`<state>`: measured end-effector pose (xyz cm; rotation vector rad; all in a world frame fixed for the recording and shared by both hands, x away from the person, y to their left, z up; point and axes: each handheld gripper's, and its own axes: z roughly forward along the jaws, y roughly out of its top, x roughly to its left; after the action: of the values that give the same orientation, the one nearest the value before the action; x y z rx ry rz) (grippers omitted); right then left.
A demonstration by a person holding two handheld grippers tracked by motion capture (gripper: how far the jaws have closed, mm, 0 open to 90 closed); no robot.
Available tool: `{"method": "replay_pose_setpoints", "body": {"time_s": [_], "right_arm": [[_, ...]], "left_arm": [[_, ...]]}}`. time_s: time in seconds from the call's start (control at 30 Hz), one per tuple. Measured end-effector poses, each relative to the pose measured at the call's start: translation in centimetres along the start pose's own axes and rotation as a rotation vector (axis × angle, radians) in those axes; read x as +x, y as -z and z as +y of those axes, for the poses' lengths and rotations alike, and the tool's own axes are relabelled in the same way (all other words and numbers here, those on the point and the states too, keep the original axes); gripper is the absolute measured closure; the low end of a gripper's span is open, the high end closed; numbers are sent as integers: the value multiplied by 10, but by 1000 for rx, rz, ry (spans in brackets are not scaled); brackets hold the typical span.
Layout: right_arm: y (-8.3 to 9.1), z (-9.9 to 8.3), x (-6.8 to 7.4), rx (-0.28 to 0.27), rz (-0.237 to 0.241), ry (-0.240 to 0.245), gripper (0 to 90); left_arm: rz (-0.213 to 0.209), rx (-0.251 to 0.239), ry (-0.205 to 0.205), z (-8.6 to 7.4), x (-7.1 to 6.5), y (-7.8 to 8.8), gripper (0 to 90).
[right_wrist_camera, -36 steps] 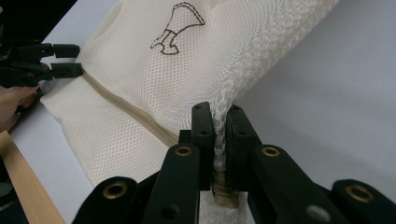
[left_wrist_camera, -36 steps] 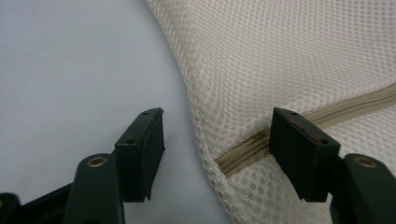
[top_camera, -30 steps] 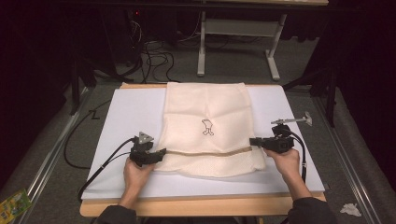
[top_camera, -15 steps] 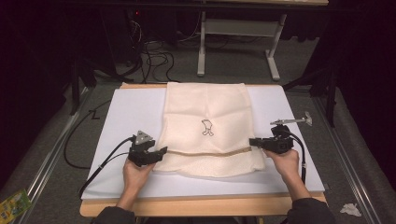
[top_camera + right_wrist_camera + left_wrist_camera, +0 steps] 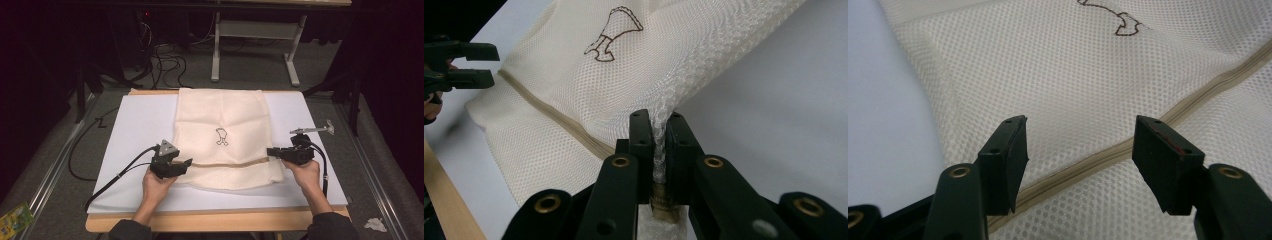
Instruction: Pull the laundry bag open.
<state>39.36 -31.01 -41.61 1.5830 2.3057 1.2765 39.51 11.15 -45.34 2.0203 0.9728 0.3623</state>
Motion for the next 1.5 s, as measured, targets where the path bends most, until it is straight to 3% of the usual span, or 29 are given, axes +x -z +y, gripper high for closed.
{"method": "replay_pose_setpoints", "body": {"time_s": [0.17, 0.27, 0.43, 0.53, 0.8, 0.87, 1.07, 1.23, 1.5], "right_arm": [[0, 0, 0, 1, -1, 0, 856], [1, 0, -1, -3, 13, -7, 856], [1, 0, 0, -7, 17, -2, 856], [0, 0, 1, -6, 12, 3, 856], [1, 0, 1, -10, 18, 8, 856], [0, 0, 1, -8, 19, 8, 856], [1, 1, 2, -9, 31, 5, 856], [0, 1, 2, -9, 36, 6, 855], [-1, 1, 4, -11, 48, 7, 856]], "left_arm": [[-10, -5, -37, 2, -5, -5, 415], [-56, -27, -26, 3, -7, -7, 422], [-85, -39, -63, 8, -15, -8, 449], [-112, -54, -55, 11, -18, -10, 459], [-156, -84, -106, 20, -31, -13, 478], [-157, -72, -117, 24, -34, -13, 476], [-183, -68, -118, 32, -44, -17, 497], [-217, -64, -89, 37, -51, -23, 487], [-254, -25, -88, 45, -63, -33, 520]]}}
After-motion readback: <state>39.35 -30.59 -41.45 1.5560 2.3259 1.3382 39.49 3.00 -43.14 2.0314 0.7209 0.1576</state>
